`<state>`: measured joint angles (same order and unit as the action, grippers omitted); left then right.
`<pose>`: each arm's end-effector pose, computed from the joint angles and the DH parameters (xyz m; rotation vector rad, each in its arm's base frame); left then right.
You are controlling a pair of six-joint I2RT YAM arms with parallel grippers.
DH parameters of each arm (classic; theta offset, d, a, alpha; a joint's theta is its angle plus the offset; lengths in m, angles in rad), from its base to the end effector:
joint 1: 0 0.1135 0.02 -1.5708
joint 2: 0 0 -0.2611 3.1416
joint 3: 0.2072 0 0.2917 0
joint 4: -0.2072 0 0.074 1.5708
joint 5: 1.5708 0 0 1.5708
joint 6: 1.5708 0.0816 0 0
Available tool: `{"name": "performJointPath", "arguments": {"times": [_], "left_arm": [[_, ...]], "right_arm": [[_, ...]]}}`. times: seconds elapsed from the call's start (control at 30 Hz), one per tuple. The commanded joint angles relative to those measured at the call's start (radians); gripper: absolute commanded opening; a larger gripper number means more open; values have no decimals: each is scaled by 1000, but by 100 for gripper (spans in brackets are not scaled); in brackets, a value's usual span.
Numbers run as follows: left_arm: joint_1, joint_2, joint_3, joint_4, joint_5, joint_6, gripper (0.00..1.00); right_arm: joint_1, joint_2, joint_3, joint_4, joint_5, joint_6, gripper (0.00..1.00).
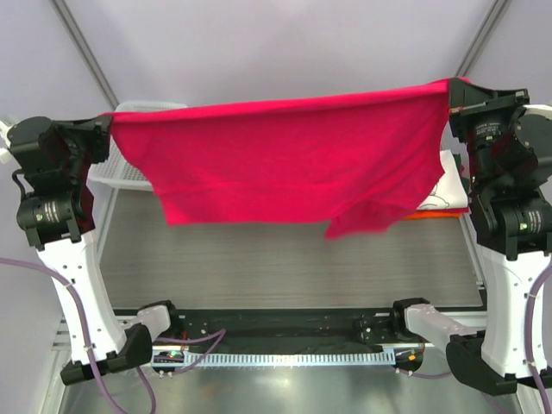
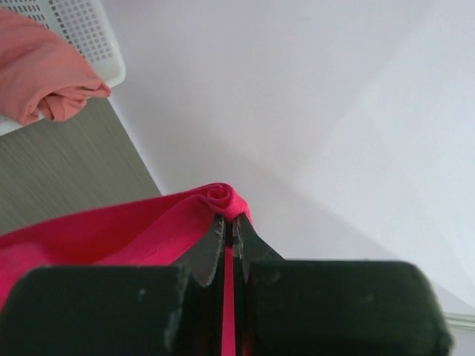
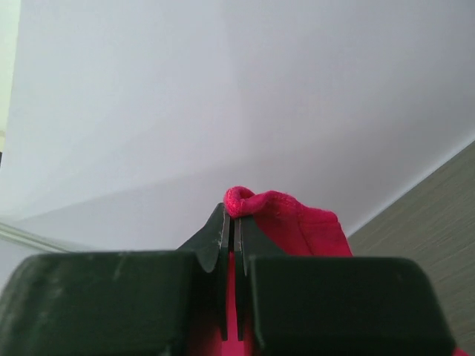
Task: Fold and stack the t-shirts
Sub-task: Flatten the tshirt out
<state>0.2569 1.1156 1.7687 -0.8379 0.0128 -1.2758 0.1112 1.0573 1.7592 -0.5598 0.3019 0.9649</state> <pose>0.2405 0.0621 0.5405 -1.2531 1.3157 -0.7460 0.2227 0.0004 0.5926 0.8303 1.2123 0.6663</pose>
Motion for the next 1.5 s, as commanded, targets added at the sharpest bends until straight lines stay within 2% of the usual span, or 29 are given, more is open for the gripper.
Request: {"name": "performJointPath", "arguments": {"times": [0.0, 0.13, 0.33, 0.57, 0.63, 0.7, 0.73, 0.8, 0.83, 0.87, 0.93, 0.97, 1.03, 1.07, 1.1, 1.17, 1.27, 1.3, 1.47], "left_arm": [[16, 97, 12, 12, -16, 0, 0], [15, 176, 6, 57, 18, -14, 0], [18, 318, 35, 137, 45, -37, 1], [-8, 564, 340, 129, 104, -46, 0], [-11, 604, 403, 128, 108, -45, 0], [-15, 624, 394, 137, 119, -37, 0], [-15, 622, 330, 151, 124, -30, 0], [-18, 584, 226, 255, 139, -8, 0], [-18, 566, 109, 285, 144, -5, 0], [-18, 549, 59, 337, 142, 10, 0], [-18, 495, -56, 364, 148, 26, 0], [-21, 475, -186, 400, 150, 32, 0], [-21, 403, -314, 477, 153, 44, 0], [-22, 376, -457, 509, 151, 47, 0], [-25, 348, -519, 543, 150, 55, 0], [-33, 255, -694, 630, 154, 70, 0], [-44, 192, -851, 678, 145, 93, 0], [-44, 167, -949, 692, 148, 96, 0], [-45, 37, -1161, 727, 144, 142, 0]], "right_arm": [[-10, 96, 32, 18, 72, -23, 1], [-10, 189, 34, 35, 68, 1, 1], [-34, 358, 49, 142, -32, 47, 1], [-93, 613, 354, 153, -202, 83, 1], [-99, 645, 387, 153, -257, 98, 1], [-133, 670, 373, 155, -284, 104, 1], [-140, 668, 347, 164, -329, 107, 1], [-153, 635, 197, 262, -377, 116, 1], [-166, 623, 134, 305, -427, 135, 1], [-172, 609, 17, 367, -454, 139, 1], [-177, 563, -97, 417, -484, 135, 1], [-177, 541, -218, 464, -506, 130, 1], [-179, 473, -350, 521, -520, 130, 1], [-179, 451, -476, 553, -530, 124, 1], [-177, 429, -531, 583, -527, 117, 1], [-179, 335, -680, 598, -518, 94, 1], [-179, 256, -865, 618, -506, 72, 1], [-177, 228, -909, 621, -498, 67, 1], [-179, 29, -1173, 585, -455, 49, 1]]}}
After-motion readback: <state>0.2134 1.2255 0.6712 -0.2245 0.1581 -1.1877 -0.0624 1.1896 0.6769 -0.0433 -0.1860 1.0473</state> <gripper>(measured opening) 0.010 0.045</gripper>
